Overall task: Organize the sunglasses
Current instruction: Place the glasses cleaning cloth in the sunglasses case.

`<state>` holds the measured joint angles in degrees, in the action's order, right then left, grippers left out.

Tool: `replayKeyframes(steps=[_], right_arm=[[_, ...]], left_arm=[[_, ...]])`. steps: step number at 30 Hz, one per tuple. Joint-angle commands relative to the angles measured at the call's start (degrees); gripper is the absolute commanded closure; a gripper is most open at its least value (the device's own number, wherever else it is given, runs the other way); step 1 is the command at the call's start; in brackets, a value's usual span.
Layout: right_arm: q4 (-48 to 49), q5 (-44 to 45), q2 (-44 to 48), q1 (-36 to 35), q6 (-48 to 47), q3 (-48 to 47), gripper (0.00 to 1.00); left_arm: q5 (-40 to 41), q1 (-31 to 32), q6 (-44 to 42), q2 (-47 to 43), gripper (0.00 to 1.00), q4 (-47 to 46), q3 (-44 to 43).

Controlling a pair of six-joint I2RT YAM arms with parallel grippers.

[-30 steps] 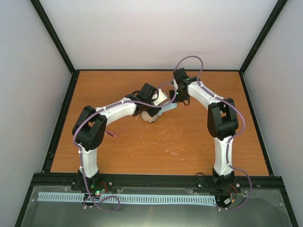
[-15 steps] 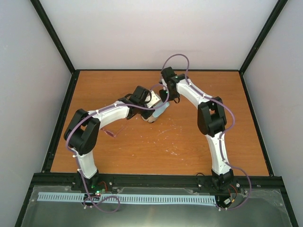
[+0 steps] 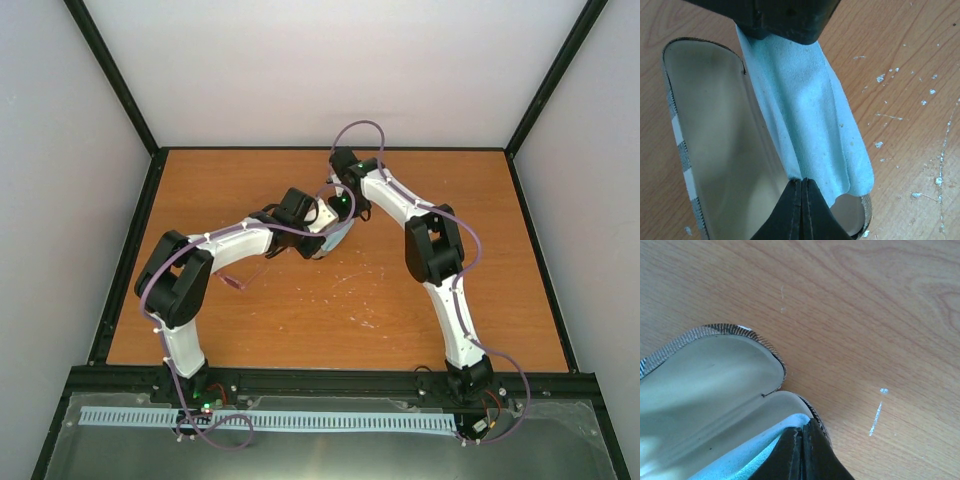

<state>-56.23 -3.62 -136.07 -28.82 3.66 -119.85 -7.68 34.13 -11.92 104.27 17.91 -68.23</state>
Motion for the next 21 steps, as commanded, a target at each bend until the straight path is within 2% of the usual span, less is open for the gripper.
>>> replayKeyframes(steps=[1, 21], right_arm=[[-0.2, 1.6, -1.6, 0.0, -1.0, -1.8, 0.97], [-0.7, 1.6, -4.0, -1.2, -0.9, -1.0, 0.97]], left_arm=[[-2.2, -0.4, 1.2, 0.2, 1.0, 1.5, 0.0], [-1.0, -0.5, 0.1, 4.1, 1.0, 2.5, 0.2]])
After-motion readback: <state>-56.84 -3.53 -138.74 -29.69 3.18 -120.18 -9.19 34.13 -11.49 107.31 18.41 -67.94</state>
